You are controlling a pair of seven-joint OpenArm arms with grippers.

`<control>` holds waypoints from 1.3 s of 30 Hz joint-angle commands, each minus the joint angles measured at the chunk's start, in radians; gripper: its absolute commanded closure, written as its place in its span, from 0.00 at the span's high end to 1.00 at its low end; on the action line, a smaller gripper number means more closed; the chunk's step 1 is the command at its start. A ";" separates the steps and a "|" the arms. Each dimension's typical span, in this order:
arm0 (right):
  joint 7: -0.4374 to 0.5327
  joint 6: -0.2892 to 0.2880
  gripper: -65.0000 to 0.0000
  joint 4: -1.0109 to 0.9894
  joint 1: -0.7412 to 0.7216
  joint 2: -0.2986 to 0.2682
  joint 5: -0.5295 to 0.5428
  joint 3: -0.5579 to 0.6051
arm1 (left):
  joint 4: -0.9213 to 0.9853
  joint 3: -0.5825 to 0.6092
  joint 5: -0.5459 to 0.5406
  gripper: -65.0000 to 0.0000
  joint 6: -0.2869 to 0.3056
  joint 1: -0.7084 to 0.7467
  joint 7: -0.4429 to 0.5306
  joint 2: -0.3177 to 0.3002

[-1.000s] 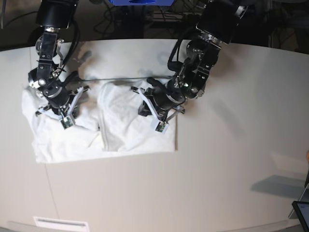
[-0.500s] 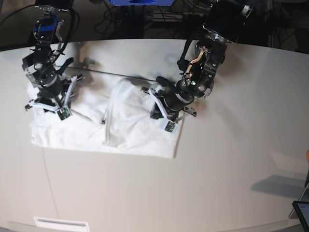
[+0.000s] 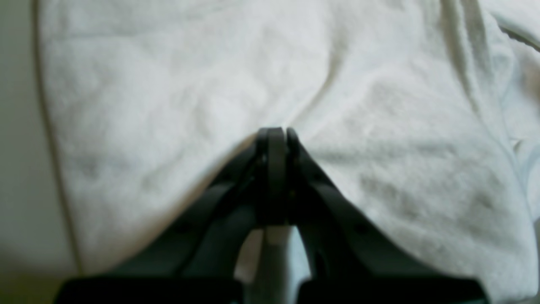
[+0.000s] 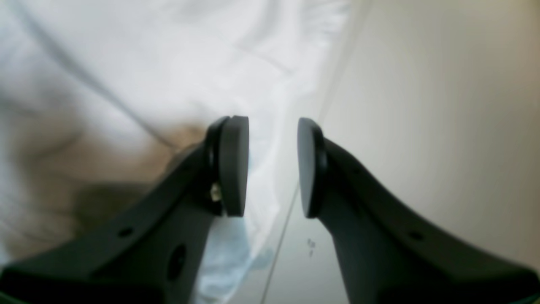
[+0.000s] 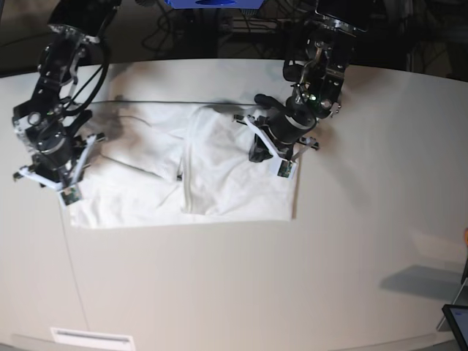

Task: Fold the T-shirt properly
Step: 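Raise both grippers and move them apart off the shirt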

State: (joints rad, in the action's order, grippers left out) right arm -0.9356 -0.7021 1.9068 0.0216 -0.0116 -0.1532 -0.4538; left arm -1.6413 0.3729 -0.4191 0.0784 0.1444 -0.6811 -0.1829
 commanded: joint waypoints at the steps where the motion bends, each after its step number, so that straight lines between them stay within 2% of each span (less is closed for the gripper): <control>1: -0.018 0.004 0.30 0.020 -0.022 -0.008 0.022 -0.035 | 0.000 -0.005 0.029 0.00 -0.018 0.008 -0.075 -0.011; 4: -0.113 0.004 0.32 0.018 -0.051 -0.043 0.093 -0.098 | -0.014 -0.028 0.027 0.00 -0.018 0.016 -0.075 -0.011; 6: -0.161 0.004 0.38 0.012 -0.065 -0.069 0.162 -0.125 | -0.024 -0.027 0.022 0.00 -0.018 0.017 -0.076 -0.010; 8: -0.204 0.004 0.48 0.010 -0.068 -0.097 0.260 -0.162 | -0.037 -0.025 0.022 0.00 -0.018 0.025 -0.076 -0.010; 10: -0.248 0.004 0.54 0.006 -0.068 -0.120 0.364 -0.210 | -0.046 -0.033 0.022 0.00 -0.018 0.042 -0.076 -0.008; 14: -0.334 0.004 0.56 -0.076 -0.070 -0.163 0.565 -0.276 | -0.073 -0.033 0.022 0.00 -0.018 0.047 -0.076 -0.008; 17: -0.345 0.004 0.56 -0.178 -0.068 -0.199 0.688 -0.288 | -0.118 -0.035 0.025 0.00 -0.018 0.045 -0.076 -0.011; 19: -0.343 0.004 0.56 -0.226 -0.065 -0.213 0.728 -0.285 | -0.156 -0.050 0.030 0.00 -0.019 0.041 -0.076 -0.016; 24: -0.353 0.004 0.56 -0.252 -0.064 -0.232 0.742 -0.280 | -0.227 -0.219 0.032 0.00 -0.019 0.047 -0.085 -0.019; 26: -0.366 0.004 0.56 -0.252 -0.064 -0.236 0.755 -0.279 | -0.242 -0.271 0.032 0.00 -0.018 0.047 -0.145 -0.046; 28: -0.388 0.004 0.63 -0.254 -0.064 -0.250 0.815 -0.279 | -0.254 -0.312 0.032 0.00 -0.015 0.047 -0.210 -0.069; 32: -0.395 0.004 0.74 -0.257 -0.062 -0.275 0.932 -0.279 | -0.251 -0.346 0.033 0.00 -0.015 0.070 -0.245 -0.131; 36: -0.395 0.004 0.76 -0.343 -0.070 -0.284 0.975 -0.279 | -0.234 -0.346 0.041 0.00 -0.015 0.087 -0.243 -0.175; 39: -0.395 0.004 0.76 -0.476 -0.093 -0.285 1.018 -0.279 | -0.195 -0.346 0.095 0.00 -0.013 0.087 -0.242 -0.185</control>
State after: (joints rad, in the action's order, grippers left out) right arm -1.3479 -0.6926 1.4078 -0.0555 -0.2768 0.8421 -0.7307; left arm -1.8233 0.0334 -0.3290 0.0677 0.2356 -0.9363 -0.3550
